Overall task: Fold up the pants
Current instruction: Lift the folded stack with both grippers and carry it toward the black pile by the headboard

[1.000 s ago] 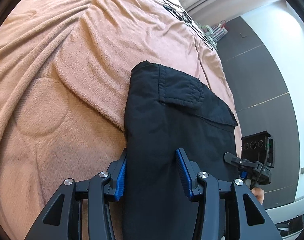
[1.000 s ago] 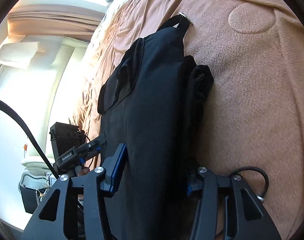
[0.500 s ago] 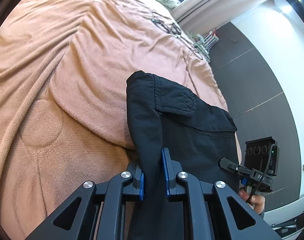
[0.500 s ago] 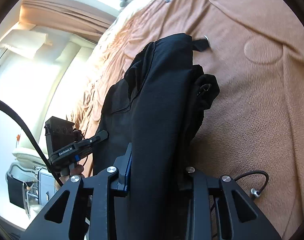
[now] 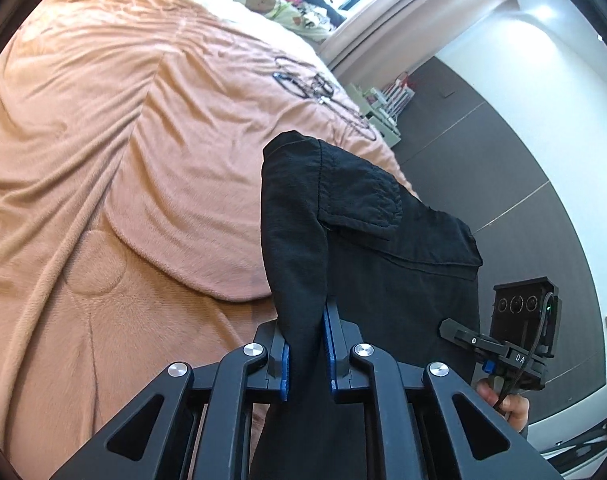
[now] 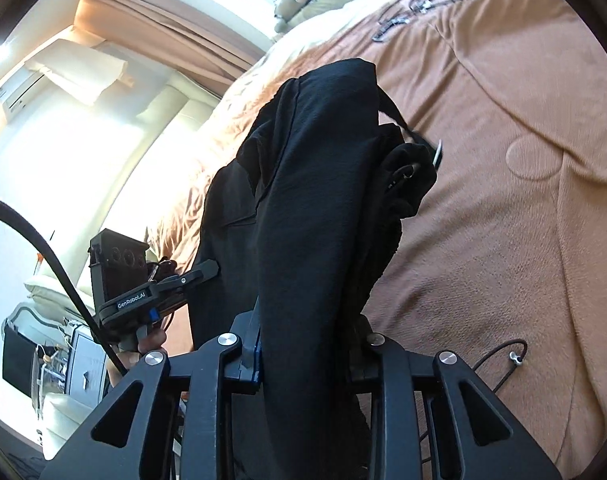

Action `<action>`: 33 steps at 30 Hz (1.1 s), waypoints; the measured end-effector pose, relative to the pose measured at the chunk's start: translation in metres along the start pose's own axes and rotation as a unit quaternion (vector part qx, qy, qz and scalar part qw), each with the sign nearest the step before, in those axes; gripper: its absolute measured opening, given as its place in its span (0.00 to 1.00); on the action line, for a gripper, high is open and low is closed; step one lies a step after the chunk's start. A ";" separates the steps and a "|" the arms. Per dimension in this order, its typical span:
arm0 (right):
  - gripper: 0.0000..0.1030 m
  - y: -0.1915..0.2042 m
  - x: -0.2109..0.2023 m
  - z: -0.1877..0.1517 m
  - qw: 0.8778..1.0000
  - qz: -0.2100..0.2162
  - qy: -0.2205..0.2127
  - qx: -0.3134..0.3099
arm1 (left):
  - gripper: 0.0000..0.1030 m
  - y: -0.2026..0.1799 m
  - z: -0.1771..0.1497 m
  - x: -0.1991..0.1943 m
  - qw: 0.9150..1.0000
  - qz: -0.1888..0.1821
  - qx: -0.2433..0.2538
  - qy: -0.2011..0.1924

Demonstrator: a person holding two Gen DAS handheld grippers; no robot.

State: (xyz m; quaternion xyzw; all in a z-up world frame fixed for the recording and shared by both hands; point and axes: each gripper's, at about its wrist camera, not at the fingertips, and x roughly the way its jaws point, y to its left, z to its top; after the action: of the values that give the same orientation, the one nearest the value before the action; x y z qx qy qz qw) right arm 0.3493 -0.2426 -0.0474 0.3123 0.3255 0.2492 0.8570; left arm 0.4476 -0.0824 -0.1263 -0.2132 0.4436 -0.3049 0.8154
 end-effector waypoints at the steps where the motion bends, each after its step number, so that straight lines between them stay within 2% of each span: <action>1: 0.23 0.004 -0.003 -0.001 1.000 0.001 -0.004 -0.003 | 0.13 -0.003 -0.001 -0.005 1.000 -0.001 0.003 -0.005; 10: 0.23 0.039 -0.036 -0.015 0.998 0.013 -0.040 -0.048 | 0.13 -0.036 -0.009 -0.051 0.998 -0.009 0.026 -0.054; 19: 0.23 0.058 -0.065 -0.033 0.995 0.031 -0.060 -0.077 | 0.13 -0.059 -0.014 -0.096 0.995 -0.002 0.049 -0.092; 33: 0.23 0.105 -0.036 -0.010 0.988 0.057 -0.067 -0.130 | 0.12 -0.060 -0.015 -0.190 0.984 0.022 0.060 -0.169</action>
State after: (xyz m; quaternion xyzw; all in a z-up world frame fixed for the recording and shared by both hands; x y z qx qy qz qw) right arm 0.2947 -0.1904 0.0343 0.2323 0.2141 0.3163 0.8945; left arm 0.3363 0.0029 0.0159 -0.2021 0.2851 -0.2725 0.8964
